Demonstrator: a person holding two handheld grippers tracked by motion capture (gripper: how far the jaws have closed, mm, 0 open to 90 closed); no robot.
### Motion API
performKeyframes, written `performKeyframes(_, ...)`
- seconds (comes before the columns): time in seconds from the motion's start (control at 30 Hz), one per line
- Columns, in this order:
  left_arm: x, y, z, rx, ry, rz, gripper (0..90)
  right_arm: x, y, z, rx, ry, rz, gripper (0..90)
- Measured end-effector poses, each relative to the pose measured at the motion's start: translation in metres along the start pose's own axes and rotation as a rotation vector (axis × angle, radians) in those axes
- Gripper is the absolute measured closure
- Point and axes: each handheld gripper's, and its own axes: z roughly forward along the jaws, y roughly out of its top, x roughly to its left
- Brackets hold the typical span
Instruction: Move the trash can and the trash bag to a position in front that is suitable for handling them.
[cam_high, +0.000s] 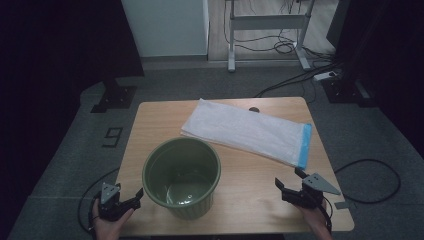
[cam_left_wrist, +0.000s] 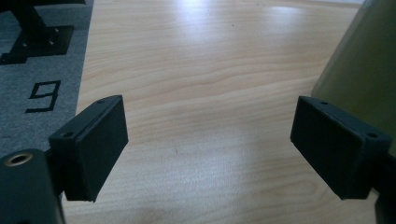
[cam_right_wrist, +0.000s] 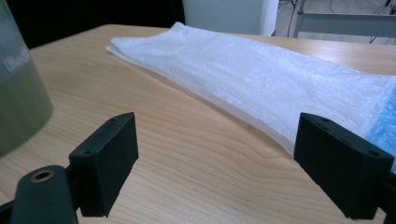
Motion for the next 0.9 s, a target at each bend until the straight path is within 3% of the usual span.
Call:
performKeyframes(0.1, 0.002, -0.002, -0.007, -0.008, -0.017, 0.012, 9.8, -0.001, 0.0, 0.001, 0.003, 0.001, 0.005, 13.4)
performKeyframes(0.2, 0.001, -0.004, -0.017, -0.023, -0.067, 0.044, 8.5, -0.001, -0.001, -0.002, 0.002, -0.004, 0.008, 13.6)
performKeyframes(0.27, -0.005, -0.005, -0.025, -0.031, -0.131, 0.094, 8.4, -0.003, -0.002, -0.004, 0.009, -0.006, 0.009, 13.7)
performKeyframes(0.3, -0.005, -0.005, -0.025, -0.031, -0.131, 0.094, 8.3, -0.003, -0.003, -0.004, 0.011, -0.006, 0.009, 13.8)
performKeyframes(0.4, -0.012, -0.006, -0.031, -0.029, -0.194, 0.161, 8.2, -0.005, -0.004, -0.003, 0.017, -0.005, 0.013, 14.0)
performKeyframes(0.43, -0.017, -0.005, -0.034, -0.032, -0.253, 0.201, 8.3, -0.006, -0.004, -0.002, 0.02, -0.004, 0.013, 14.0)
performKeyframes(0.47, -0.017, -0.005, -0.034, -0.032, -0.253, 0.201, 8.1, -0.006, -0.004, -0.002, 0.02, -0.004, 0.013, 14.0)
performKeyframes(0.67, -0.046, 0.008, -0.036, -0.058, -0.416, 0.317, 6.1, -0.005, -0.005, 0.001, 0.035, 0.004, -0.003, 14.3)
performKeyframes(0.77, -0.065, 0.016, -0.034, -0.056, -0.437, 0.377, 6.0, -0.002, -0.006, 0.002, 0.041, 0.004, -0.013, 14.7)
performKeyframes(0.9, -0.073, 0.021, -0.029, -0.055, -0.459, 0.395, 6.4, 0.0, -0.006, 0.003, 0.037, 0.003, -0.014, 14.8)
